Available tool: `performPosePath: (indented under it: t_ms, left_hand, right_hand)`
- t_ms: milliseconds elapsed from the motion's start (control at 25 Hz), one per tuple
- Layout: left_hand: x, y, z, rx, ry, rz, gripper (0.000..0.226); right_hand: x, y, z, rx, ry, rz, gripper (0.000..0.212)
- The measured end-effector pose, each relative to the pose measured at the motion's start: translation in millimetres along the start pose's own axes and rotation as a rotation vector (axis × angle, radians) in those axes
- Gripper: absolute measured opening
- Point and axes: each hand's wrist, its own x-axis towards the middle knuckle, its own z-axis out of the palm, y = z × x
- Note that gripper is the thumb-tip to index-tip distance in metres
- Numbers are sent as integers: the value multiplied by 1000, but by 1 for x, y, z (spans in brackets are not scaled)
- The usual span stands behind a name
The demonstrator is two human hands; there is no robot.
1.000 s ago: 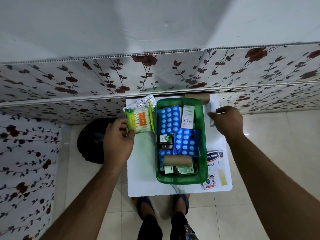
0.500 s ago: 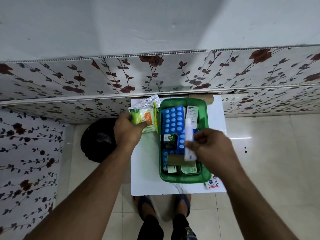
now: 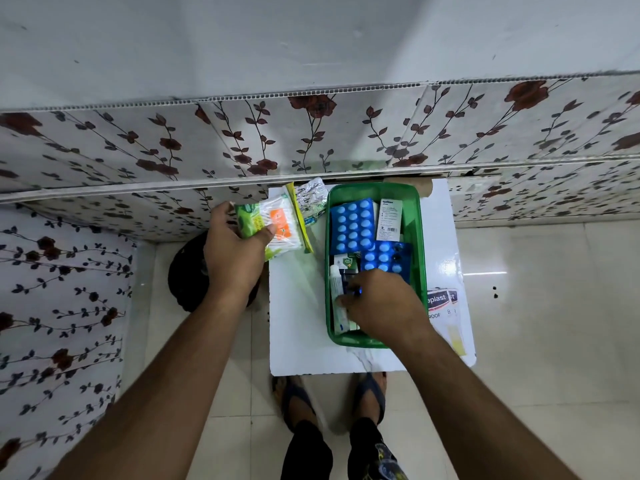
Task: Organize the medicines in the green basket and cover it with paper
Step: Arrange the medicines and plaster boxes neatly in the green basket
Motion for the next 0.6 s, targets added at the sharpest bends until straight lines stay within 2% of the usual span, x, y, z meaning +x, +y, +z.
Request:
performPosePath:
  t_ms: [240,360,440,520,600]
  left_hand:
    - [-14,8,-6,-39,-49,26,71]
    - [-24,20,-9,-90,-69,39,71]
    - [-34,34,-13,-136,-119,54,68]
    - [-49,47,-13,-113,-222,79,57]
    - [-71,51,-1,6,-374,100,45]
  right_hand:
    - [-8,20,-8,-181,-98,-54,26]
    - [-11,21,-13,-163,-134,-70,28]
    - [-12,21,-24,-108,-154,-100,22]
    - [-13,27,-43,71,-39,-52,13]
    - [-14,43,-63,290,166,39,13]
